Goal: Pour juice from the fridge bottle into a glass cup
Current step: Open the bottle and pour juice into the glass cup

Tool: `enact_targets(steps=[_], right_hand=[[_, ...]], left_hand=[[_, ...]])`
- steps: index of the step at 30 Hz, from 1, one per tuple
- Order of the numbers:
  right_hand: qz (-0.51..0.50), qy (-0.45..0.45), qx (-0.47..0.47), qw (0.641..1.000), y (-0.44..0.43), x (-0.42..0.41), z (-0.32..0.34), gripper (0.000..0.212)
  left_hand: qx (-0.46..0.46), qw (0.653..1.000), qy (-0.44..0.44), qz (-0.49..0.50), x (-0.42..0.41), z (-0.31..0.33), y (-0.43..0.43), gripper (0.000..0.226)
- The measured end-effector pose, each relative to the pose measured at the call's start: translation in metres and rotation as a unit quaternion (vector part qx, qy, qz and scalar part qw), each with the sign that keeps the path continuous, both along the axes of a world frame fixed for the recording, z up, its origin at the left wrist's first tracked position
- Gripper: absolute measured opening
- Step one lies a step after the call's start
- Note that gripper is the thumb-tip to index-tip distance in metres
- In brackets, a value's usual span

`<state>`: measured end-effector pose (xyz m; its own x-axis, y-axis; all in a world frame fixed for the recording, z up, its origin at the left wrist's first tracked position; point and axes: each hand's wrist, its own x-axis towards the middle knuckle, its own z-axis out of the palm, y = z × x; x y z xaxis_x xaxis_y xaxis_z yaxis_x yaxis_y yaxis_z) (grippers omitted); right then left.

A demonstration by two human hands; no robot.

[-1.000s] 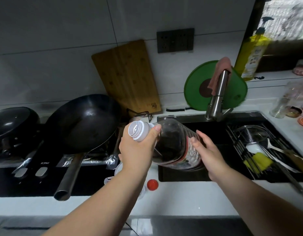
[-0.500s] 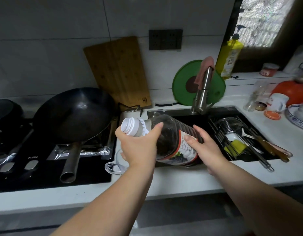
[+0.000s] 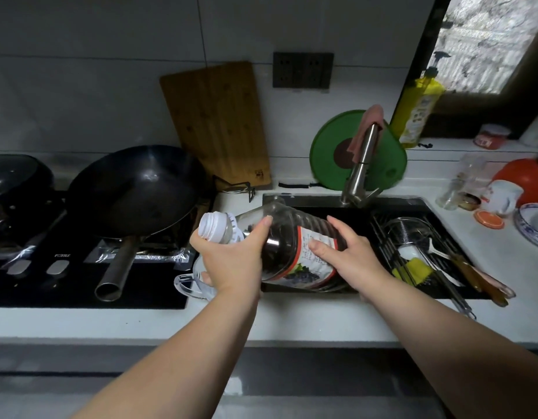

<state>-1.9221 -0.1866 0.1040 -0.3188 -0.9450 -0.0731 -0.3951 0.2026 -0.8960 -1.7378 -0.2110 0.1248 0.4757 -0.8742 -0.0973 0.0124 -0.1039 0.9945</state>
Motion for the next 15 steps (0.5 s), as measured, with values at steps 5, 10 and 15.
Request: enact_targets(steps=[5, 10, 15], right_hand=[[0.010, 0.017, 0.014, 1.000, -0.006, -0.015, -0.003, 0.119], [0.018, 0.045, 0.011, 0.999, -0.006, -0.028, -0.001, 0.116], [0.014, 0.057, 0.020, 0.998, -0.007, -0.042, -0.002, 0.123]], left_hand=[[0.024, 0.999, 0.037, 0.007, -0.014, -0.003, 0.001, 0.105], [0.043, 0.997, 0.069, 0.011, -0.028, -0.012, 0.006, 0.129], [0.062, 0.996, 0.069, 0.009, -0.043, -0.016, 0.010, 0.127]])
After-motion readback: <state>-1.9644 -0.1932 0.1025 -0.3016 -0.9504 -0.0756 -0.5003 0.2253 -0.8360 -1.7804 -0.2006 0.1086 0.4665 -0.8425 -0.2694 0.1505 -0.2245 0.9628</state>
